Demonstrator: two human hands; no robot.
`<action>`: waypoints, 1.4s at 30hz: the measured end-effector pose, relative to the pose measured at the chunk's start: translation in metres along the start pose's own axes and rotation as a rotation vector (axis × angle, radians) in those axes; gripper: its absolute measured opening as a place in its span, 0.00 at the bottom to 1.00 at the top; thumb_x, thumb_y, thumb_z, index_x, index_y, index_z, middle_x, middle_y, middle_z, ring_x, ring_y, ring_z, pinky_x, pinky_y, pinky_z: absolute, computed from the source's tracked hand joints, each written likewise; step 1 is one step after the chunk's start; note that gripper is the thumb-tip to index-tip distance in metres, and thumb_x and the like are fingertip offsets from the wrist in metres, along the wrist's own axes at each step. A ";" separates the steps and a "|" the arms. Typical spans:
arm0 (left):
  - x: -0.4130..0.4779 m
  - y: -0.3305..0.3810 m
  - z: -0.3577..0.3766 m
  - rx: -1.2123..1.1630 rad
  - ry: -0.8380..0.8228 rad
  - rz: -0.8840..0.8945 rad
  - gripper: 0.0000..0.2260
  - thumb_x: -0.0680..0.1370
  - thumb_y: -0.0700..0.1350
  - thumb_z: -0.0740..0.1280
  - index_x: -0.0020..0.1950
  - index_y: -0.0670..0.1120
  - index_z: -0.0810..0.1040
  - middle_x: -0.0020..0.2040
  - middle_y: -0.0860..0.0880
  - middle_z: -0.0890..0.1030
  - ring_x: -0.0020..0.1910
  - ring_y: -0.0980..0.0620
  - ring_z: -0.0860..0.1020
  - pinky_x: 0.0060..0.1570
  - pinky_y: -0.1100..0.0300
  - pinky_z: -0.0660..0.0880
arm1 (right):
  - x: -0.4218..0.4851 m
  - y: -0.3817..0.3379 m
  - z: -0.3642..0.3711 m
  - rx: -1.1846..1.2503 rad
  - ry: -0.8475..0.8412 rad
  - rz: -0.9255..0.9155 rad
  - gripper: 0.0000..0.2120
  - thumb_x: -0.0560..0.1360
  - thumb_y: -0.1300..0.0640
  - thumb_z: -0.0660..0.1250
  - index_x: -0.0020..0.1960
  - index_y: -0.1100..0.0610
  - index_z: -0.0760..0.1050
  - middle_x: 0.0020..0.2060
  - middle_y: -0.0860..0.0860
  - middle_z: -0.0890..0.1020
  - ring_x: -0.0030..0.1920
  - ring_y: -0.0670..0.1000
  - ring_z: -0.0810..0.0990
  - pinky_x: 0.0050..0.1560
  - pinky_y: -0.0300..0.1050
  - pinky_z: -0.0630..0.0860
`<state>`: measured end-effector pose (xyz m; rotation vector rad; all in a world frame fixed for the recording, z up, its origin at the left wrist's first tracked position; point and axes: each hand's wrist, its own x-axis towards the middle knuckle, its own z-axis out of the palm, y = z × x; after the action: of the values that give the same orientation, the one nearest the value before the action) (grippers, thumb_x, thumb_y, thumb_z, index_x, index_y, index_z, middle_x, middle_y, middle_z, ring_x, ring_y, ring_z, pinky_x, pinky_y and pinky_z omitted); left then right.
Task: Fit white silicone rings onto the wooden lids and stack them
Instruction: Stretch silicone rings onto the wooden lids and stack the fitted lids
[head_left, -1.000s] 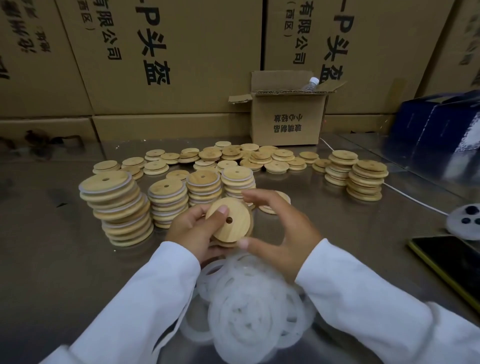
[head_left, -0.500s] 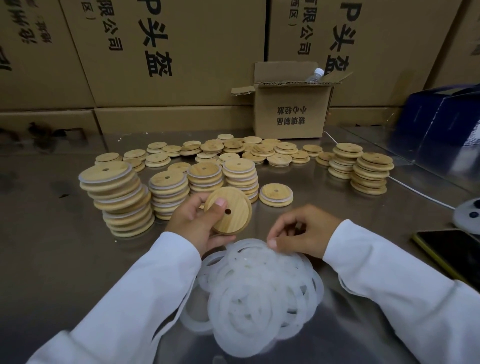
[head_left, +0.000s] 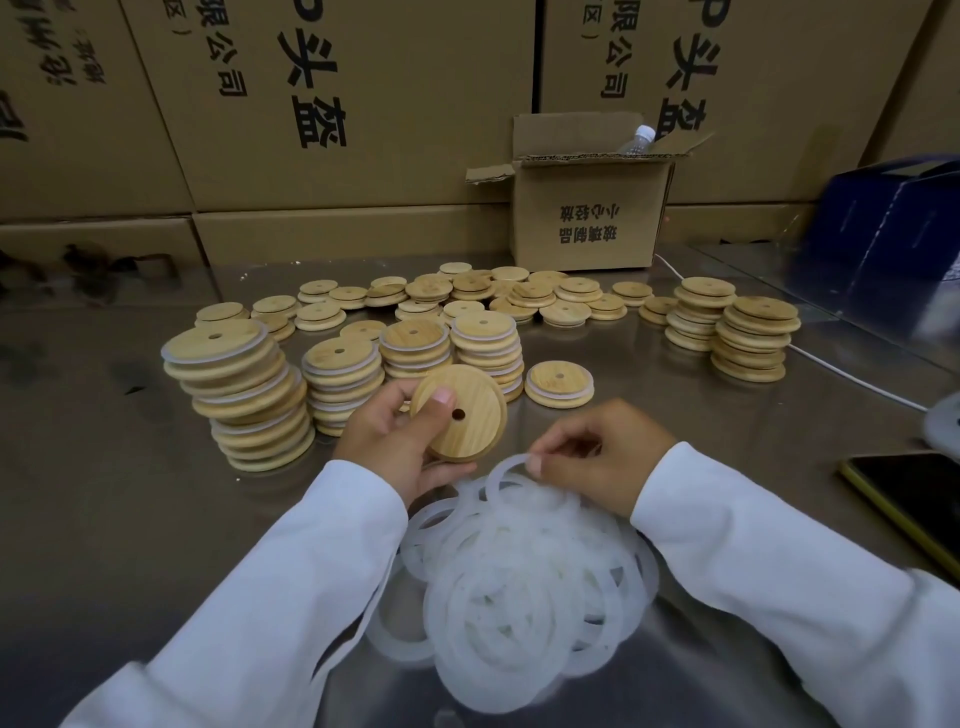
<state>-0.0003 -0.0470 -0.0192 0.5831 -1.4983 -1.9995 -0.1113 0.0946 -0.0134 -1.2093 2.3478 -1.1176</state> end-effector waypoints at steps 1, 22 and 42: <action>0.000 0.000 0.000 -0.003 0.000 -0.006 0.03 0.76 0.42 0.65 0.47 0.43 0.76 0.49 0.41 0.79 0.49 0.41 0.79 0.33 0.56 0.81 | 0.000 0.000 -0.002 0.042 0.036 -0.009 0.04 0.70 0.55 0.71 0.37 0.47 0.81 0.34 0.43 0.82 0.36 0.40 0.78 0.37 0.27 0.73; -0.018 0.003 0.014 0.089 -0.277 -0.021 0.07 0.75 0.46 0.63 0.48 0.49 0.80 0.44 0.44 0.82 0.40 0.47 0.83 0.31 0.56 0.80 | -0.007 -0.025 0.006 0.721 0.372 -0.015 0.06 0.66 0.62 0.73 0.33 0.54 0.81 0.29 0.50 0.83 0.32 0.44 0.81 0.36 0.32 0.77; -0.013 0.004 0.009 0.063 -0.186 0.056 0.06 0.76 0.43 0.64 0.47 0.46 0.80 0.43 0.44 0.83 0.42 0.45 0.83 0.31 0.57 0.79 | -0.009 -0.029 0.008 0.509 0.377 -0.052 0.08 0.72 0.62 0.68 0.35 0.53 0.79 0.32 0.48 0.81 0.33 0.39 0.77 0.37 0.26 0.72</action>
<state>0.0046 -0.0329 -0.0126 0.3846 -1.6738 -2.0154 -0.0845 0.0875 0.0022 -0.9355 2.0666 -1.9528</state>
